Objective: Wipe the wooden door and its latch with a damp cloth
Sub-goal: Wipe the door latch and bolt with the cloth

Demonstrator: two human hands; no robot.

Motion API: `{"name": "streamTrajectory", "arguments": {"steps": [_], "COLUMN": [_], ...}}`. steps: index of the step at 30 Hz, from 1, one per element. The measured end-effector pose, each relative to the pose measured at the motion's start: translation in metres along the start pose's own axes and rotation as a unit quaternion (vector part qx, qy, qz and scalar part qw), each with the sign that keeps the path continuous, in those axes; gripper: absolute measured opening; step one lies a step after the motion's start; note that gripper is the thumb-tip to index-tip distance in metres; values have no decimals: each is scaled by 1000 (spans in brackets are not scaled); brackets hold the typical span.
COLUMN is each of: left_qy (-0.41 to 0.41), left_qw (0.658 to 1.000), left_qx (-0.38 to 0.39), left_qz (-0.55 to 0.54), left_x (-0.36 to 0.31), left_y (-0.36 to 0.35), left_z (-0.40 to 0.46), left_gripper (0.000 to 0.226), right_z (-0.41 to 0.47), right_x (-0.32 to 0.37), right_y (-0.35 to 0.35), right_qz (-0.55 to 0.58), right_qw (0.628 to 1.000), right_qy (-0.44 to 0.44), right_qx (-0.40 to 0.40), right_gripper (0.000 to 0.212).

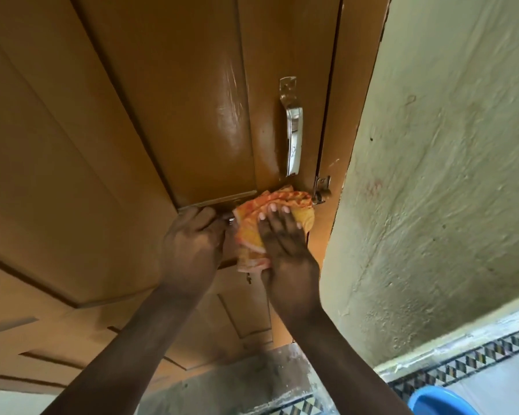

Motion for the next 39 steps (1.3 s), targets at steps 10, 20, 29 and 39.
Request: {"name": "streamTrajectory", "arguments": {"steps": [10,20,29,39], "left_qy": [38,46,44,46], "left_qw": [999,997,996,994], "left_qx": [31,68,77,102], "left_qz": [10,-6,-1,3], "left_x": [-1,5,7,8], "left_y": [1,-2,-2,-3], "left_z": [6,11,13,14], "left_gripper": [26,27,26,25], "right_z": [4,40,40,6], "right_x": [-9,-76,-85,-37], "right_y": [-5,26,21,3], "right_qz": [12,126,110,112], "right_qw": [1000,954,959,957], "right_qy": [26,-219,-224,-230], "right_qx": [-1,-162,-130,-135], "right_gripper": [61,47,48,49]}}
Point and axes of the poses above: each hand's wrist, its own z-axis towards the middle knuckle, its own y-axis out of the back of the hand, x = y × z, the point moved 7 cm from there along z, towards the middle knuckle, and after that the axes turned 8 degrees about -z, right-handed, at the moved point
